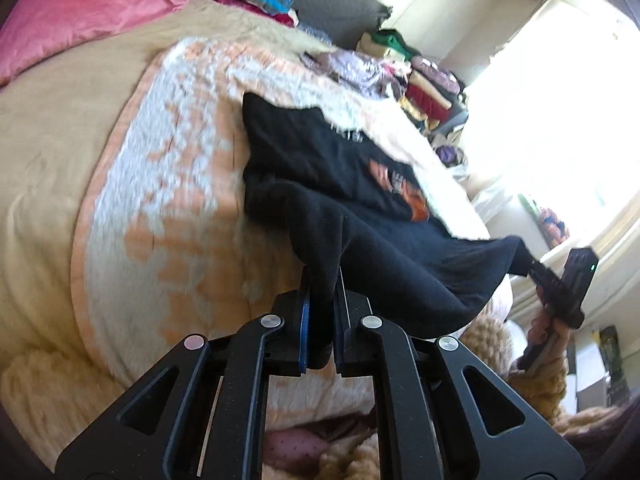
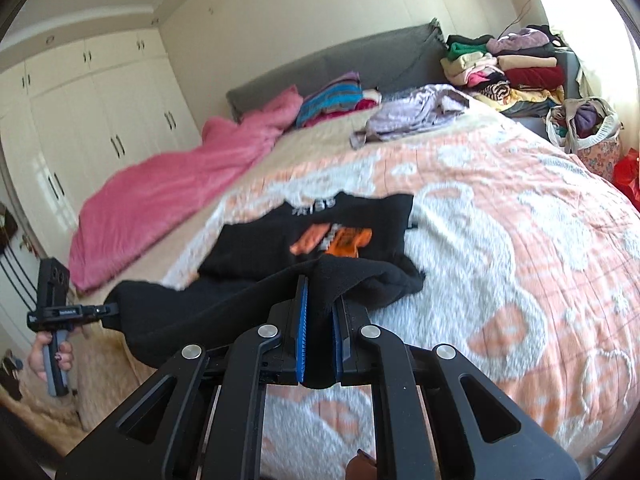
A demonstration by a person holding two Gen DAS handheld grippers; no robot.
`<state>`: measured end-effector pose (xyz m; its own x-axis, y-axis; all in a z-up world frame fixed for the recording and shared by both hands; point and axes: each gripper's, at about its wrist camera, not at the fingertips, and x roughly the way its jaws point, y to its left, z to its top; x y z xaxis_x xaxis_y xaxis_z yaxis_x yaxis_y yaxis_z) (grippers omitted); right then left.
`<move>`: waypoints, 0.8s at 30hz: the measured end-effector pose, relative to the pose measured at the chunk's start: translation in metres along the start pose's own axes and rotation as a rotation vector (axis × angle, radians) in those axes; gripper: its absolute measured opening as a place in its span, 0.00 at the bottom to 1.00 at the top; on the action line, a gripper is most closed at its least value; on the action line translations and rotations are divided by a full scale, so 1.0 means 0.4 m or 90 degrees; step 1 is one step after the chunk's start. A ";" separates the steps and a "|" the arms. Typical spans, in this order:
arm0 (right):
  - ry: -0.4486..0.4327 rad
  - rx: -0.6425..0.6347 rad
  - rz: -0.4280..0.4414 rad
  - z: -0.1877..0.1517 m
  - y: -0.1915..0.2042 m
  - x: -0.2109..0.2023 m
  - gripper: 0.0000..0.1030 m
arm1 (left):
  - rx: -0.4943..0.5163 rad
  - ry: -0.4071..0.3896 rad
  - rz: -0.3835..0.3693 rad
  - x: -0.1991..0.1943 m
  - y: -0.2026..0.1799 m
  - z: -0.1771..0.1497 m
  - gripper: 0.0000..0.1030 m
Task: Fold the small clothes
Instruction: 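Lift the hem with both tools and carry it over toward the collar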
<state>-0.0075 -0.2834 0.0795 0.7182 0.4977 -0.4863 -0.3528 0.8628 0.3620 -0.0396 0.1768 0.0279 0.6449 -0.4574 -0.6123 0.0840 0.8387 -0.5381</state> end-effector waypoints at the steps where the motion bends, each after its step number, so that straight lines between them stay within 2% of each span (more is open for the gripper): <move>1: -0.006 0.006 0.010 0.011 -0.005 0.000 0.09 | -0.005 -0.006 -0.006 0.001 0.000 0.007 0.03; 4: -0.024 0.013 0.011 0.038 -0.014 0.000 0.09 | -0.016 -0.028 -0.024 -0.004 -0.001 0.045 0.03; 13: -0.059 0.035 0.001 0.110 -0.044 0.024 0.08 | -0.020 -0.082 -0.019 -0.001 -0.017 0.170 0.03; 24: -0.073 0.045 -0.007 0.200 -0.073 0.104 0.08 | -0.001 -0.116 0.024 0.044 -0.051 0.283 0.03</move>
<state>0.0807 -0.2948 0.1122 0.7873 0.4714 -0.3974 -0.3048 0.8578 0.4138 0.0560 0.1851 0.0936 0.7742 -0.3647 -0.5174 0.0560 0.8536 -0.5178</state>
